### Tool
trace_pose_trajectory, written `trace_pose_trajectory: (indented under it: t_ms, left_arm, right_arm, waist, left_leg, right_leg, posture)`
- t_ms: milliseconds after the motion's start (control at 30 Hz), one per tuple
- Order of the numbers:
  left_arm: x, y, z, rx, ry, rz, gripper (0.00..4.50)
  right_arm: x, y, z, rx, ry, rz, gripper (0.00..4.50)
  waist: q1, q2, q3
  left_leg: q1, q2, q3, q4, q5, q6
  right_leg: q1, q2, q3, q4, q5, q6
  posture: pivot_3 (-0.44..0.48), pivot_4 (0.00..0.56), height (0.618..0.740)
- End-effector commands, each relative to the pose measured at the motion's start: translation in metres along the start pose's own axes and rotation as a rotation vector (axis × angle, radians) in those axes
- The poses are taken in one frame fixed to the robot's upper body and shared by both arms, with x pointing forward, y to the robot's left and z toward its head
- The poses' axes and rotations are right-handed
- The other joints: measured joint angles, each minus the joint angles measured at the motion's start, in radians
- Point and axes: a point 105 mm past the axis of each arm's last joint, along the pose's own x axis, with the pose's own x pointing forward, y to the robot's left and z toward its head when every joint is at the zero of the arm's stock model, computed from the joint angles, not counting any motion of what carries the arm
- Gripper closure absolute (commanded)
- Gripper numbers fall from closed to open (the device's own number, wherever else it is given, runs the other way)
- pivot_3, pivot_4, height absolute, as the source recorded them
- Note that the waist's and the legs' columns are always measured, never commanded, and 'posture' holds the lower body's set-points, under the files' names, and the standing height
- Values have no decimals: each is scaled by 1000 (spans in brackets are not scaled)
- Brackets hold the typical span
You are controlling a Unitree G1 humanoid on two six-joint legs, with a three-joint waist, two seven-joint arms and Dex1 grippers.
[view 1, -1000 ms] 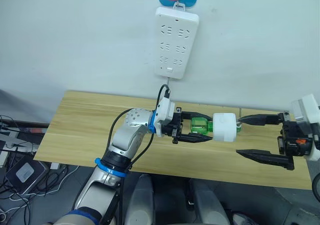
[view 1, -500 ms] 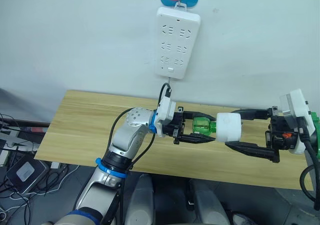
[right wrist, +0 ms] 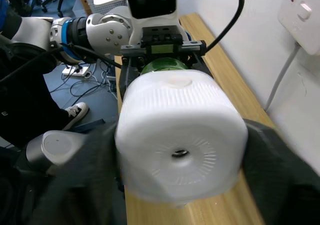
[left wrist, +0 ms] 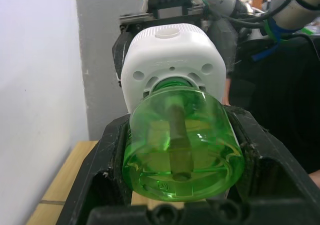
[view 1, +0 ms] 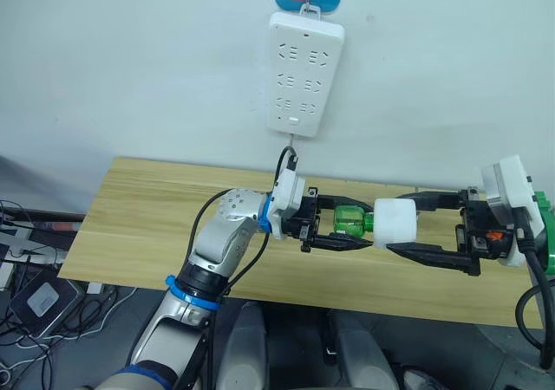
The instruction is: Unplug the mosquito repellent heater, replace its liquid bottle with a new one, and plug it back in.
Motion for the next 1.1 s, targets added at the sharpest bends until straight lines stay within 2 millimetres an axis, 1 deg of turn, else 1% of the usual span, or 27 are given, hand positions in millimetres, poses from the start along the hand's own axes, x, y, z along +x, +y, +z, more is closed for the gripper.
trace_pose_trajectory:
  t_ms: [33, 167, 300, 433, 500, 567, 600, 633, 667, 700, 733, 767, 833, 933, 1000, 1100]
  left_arm:
    - [7, -5, 11, 37, -37, -32, 2220]
    - [5, -5, 9, 38, -29, -25, 2220]
    - [-7, 1, 1, 38, 7, 23, 2220]
    - [-20, 6, -5, 43, 36, 69, 2220]
    - [-23, 6, -6, 46, 44, 76, 2220]
    - [-24, 5, -8, 51, 53, 75, 2220]
    - [-25, 4, -8, 55, 57, 73, 2220]
    - [-24, 3, -8, 57, 58, 72, 2220]
    - [-24, 3, -8, 58, 58, 72, 2220]
    - [-23, 4, -8, 59, 58, 73, 2220]
    - [-22, 4, -9, 66, 62, 72, 2220]
    - [-21, 4, -9, 72, 64, 73, 2220]
    - [-20, 6, -8, 77, 62, 83, 2220]
    - [-20, 7, -6, 79, 61, 92, 2220]
    - [-20, 7, -6, 80, 62, 95, 2220]
    - [-22, 6, -7, 76, 67, 105, 2220]
  right_arm:
    - [3, 8, 8, -38, -22, 26, 1560]
    - [-3, 3, 7, -25, -13, 0, 1560]
    - [-24, -9, -2, -19, 51, -70, 1560]
    - [-38, -13, -15, -31, 125, -94, 1560]
    - [-41, -14, -25, -6, 179, -100, 1560]
    - [-54, -13, -73, -49, 484, -73, 1560]
    - [-65, -9, -99, -67, 649, -33, 1560]
    - [-77, -6, -120, -80, 781, 5, 1560]
    - [-84, -4, -132, -88, 846, 25, 1560]
    - [-94, -4, -148, -101, 944, 55, 1560]
    - [-102, -7, -162, -132, 1031, 75, 1560]
    - [-106, -12, -173, -153, 1078, 63, 1560]
    - [-105, -24, -188, -163, 1109, 26, 1560]
    - [-101, -34, -204, -156, 1140, 24, 1560]
    - [-97, -42, -210, -162, 1140, 5, 1560]
    - [-83, -49, -213, -136, 1087, -19, 1560]
  waist:
    - [0, 0, 0]
    - [0, 0, 0]
    - [0, 0, 0]
    - [0, 0, 0]
    - [0, 0, 0]
    - [0, 1, 0]
    - [1, 1, 0]
    - [3, 0, -1]
    - [6, 0, -1]
    - [5, 0, -1]
    - [2, 0, -1]
    - [0, 0, -1]
    - [-6, 0, -1]
    - [-10, -1, 0]
    - [-7, 0, 0]
    - [-4, 0, 0]
  left_leg:
    - [0, 0, 0, 0, 0, 0]
    - [0, 0, 0, 0, 0, 0]
    - [0, 0, 0, 0, 0, 0]
    - [1, 0, 0, 0, 0, 0]
    - [1, 0, 0, 0, 0, 0]
    - [1, 0, 1, 0, 0, 0]
    - [1, -1, 1, 0, 0, 0]
    - [1, -1, 0, 0, 0, 0]
    - [1, -1, 0, 0, 0, 0]
    - [1, -1, 0, 0, 0, 0]
    - [1, -1, 1, 0, 0, 0]
    - [2, -1, 2, 1, 0, 0]
    - [2, 0, 3, 1, 0, -1]
    - [4, 0, 3, 1, 1, -2]
    - [5, 0, 3, 0, 2, -2]
    - [4, 0, 3, 1, 2, -2]
  right_leg:
    - [0, 0, 0, 0, 0, 0]
    - [0, 0, 0, 1, 0, 0]
    - [0, 0, 0, 0, 0, 0]
    - [0, 0, 0, 1, 2, -4]
    - [0, 0, 0, 1, 2, -3]
    - [0, 0, 0, 1, 2, -3]
    - [0, 0, 0, 1, 1, -2]
    - [0, 0, 0, 1, 0, 0]
    - [1, 0, 0, 1, 0, 0]
    - [1, 0, 0, 0, 0, 0]
    - [1, -1, 0, 0, 0, 0]
    - [1, -2, 2, 0, 0, 0]
    - [1, -2, 2, 0, 0, 1]
    - [1, -1, 3, 2, 0, 1]
    - [0, 0, 3, 5, 0, 1]
    - [0, -1, 3, 6, 0, 1]
  posture:
    - [150, 312, 740]
    - [148, 308, 740]
    - [147, 306, 740]
    - [151, 302, 740]
    - [154, 300, 740]
    - [161, 301, 740]
    - [164, 300, 740]
    - [167, 301, 740]
    - [167, 301, 740]
    - [167, 305, 740]
    - [169, 307, 740]
    - [178, 309, 740]
    - [178, 310, 740]
    - [189, 316, 740]
    - [199, 321, 740]
    - [199, 321, 740]
